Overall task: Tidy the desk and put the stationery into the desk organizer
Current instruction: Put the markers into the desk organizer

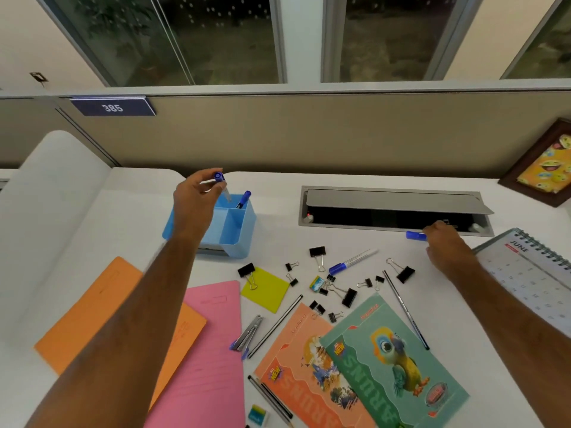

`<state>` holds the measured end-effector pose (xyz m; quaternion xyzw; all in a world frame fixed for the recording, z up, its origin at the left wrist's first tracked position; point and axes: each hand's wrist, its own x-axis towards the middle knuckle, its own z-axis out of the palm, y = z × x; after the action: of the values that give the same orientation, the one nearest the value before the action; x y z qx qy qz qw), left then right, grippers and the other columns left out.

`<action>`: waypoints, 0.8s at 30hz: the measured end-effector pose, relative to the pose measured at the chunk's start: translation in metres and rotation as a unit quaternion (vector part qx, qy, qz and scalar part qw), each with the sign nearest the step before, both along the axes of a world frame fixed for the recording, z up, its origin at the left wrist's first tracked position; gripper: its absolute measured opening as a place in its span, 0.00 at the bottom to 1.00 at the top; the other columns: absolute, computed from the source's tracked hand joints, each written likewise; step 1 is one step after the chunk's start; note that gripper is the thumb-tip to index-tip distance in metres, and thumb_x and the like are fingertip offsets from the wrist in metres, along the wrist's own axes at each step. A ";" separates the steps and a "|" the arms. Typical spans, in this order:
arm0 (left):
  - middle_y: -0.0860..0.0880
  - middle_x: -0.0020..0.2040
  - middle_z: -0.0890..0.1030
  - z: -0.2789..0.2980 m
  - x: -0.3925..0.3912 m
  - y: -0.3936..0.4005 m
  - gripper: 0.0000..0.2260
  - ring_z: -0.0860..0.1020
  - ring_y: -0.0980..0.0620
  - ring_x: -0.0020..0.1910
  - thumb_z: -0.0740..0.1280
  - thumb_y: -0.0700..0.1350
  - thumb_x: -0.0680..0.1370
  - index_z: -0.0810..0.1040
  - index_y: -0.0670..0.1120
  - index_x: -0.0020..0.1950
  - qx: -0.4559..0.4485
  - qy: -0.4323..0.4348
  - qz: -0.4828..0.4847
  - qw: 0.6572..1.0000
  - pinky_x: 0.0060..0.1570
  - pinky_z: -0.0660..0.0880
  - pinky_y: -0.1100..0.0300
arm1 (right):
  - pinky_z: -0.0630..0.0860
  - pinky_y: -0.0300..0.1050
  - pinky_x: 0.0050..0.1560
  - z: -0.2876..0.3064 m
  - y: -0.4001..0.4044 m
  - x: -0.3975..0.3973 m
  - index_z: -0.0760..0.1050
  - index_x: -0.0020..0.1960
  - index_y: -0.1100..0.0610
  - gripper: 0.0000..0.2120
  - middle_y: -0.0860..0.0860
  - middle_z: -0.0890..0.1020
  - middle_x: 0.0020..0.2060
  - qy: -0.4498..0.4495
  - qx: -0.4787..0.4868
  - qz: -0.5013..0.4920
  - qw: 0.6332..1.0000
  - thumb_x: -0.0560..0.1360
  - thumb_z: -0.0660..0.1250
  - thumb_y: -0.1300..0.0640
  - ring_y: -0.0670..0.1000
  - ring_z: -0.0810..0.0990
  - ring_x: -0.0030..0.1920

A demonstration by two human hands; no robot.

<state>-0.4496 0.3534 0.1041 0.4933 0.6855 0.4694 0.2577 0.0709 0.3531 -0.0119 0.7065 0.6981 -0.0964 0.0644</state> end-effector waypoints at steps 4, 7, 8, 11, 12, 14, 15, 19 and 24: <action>0.51 0.55 0.86 -0.016 -0.008 0.008 0.13 0.85 0.60 0.52 0.72 0.41 0.81 0.83 0.48 0.65 -0.036 0.034 -0.023 0.998 0.51 0.80 0.69 | 0.77 0.58 0.62 -0.003 -0.003 -0.004 0.73 0.66 0.62 0.20 0.61 0.75 0.61 0.005 0.004 -0.002 1.000 0.75 0.69 0.69 0.62 0.73 0.63; 0.51 0.57 0.86 -0.028 -0.007 0.014 0.13 0.84 0.57 0.54 0.72 0.41 0.81 0.82 0.47 0.65 -0.072 0.067 -0.046 0.994 0.54 0.80 0.68 | 0.78 0.58 0.58 -0.003 -0.004 -0.005 0.74 0.63 0.62 0.18 0.61 0.77 0.58 0.015 0.013 0.002 1.000 0.74 0.70 0.69 0.62 0.75 0.59; 0.50 0.57 0.86 -0.032 -0.006 0.015 0.13 0.84 0.56 0.54 0.71 0.42 0.81 0.82 0.46 0.66 -0.085 0.077 -0.054 0.992 0.55 0.80 0.67 | 0.78 0.57 0.57 -0.003 -0.004 -0.006 0.74 0.62 0.62 0.18 0.61 0.77 0.57 0.013 0.014 0.003 1.000 0.74 0.71 0.69 0.62 0.76 0.58; 0.48 0.59 0.85 -0.044 -0.003 0.015 0.14 0.83 0.55 0.55 0.71 0.43 0.81 0.82 0.44 0.66 -0.103 0.122 -0.075 0.984 0.55 0.78 0.68 | 0.78 0.56 0.55 -0.004 -0.003 -0.006 0.75 0.61 0.62 0.17 0.61 0.78 0.56 0.010 0.019 0.007 1.000 0.74 0.72 0.68 0.62 0.77 0.56; 0.47 0.60 0.85 -0.048 -0.002 0.015 0.14 0.82 0.55 0.56 0.71 0.43 0.82 0.82 0.44 0.67 -0.106 0.131 -0.074 0.983 0.55 0.76 0.69 | 0.78 0.56 0.54 -0.004 -0.003 -0.006 0.75 0.60 0.62 0.16 0.62 0.78 0.55 0.014 0.021 0.005 1.000 0.74 0.72 0.68 0.62 0.78 0.55; 0.47 0.62 0.84 -0.052 0.000 0.013 0.15 0.81 0.55 0.59 0.71 0.43 0.82 0.80 0.45 0.68 -0.108 0.141 -0.069 0.982 0.58 0.76 0.65 | 0.78 0.57 0.54 -0.006 -0.002 -0.005 0.76 0.58 0.62 0.14 0.62 0.79 0.53 0.020 0.020 -0.002 1.000 0.74 0.72 0.69 0.62 0.78 0.54; 0.47 0.63 0.84 -0.054 0.002 0.012 0.15 0.81 0.54 0.60 0.71 0.43 0.82 0.79 0.45 0.69 -0.108 0.146 -0.068 0.981 0.61 0.77 0.62 | 0.78 0.57 0.54 -0.007 -0.002 -0.004 0.76 0.57 0.62 0.14 0.62 0.79 0.53 0.018 0.016 -0.002 1.000 0.74 0.72 0.69 0.61 0.77 0.53; 0.49 0.66 0.81 -0.055 0.007 0.007 0.18 0.79 0.53 0.65 0.72 0.42 0.81 0.76 0.47 0.71 -0.101 0.143 -0.061 0.983 0.66 0.77 0.54 | 0.78 0.53 0.53 -0.009 0.000 -0.004 0.77 0.58 0.61 0.14 0.60 0.80 0.52 -0.011 0.009 0.023 1.000 0.74 0.74 0.65 0.59 0.78 0.52; 0.50 0.68 0.78 -0.051 0.019 -0.001 0.17 0.77 0.52 0.66 0.72 0.42 0.81 0.76 0.49 0.69 -0.051 0.144 -0.025 0.988 0.65 0.77 0.52 | 0.73 0.52 0.57 -0.008 -0.003 -0.011 0.77 0.61 0.54 0.11 0.53 0.80 0.54 -0.052 0.023 0.054 0.997 0.79 0.70 0.58 0.54 0.79 0.53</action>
<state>-0.4308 0.3521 0.0529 0.5588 0.7262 0.3512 0.1926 0.0595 0.3500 -0.0203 0.6730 0.7330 -0.0400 0.0900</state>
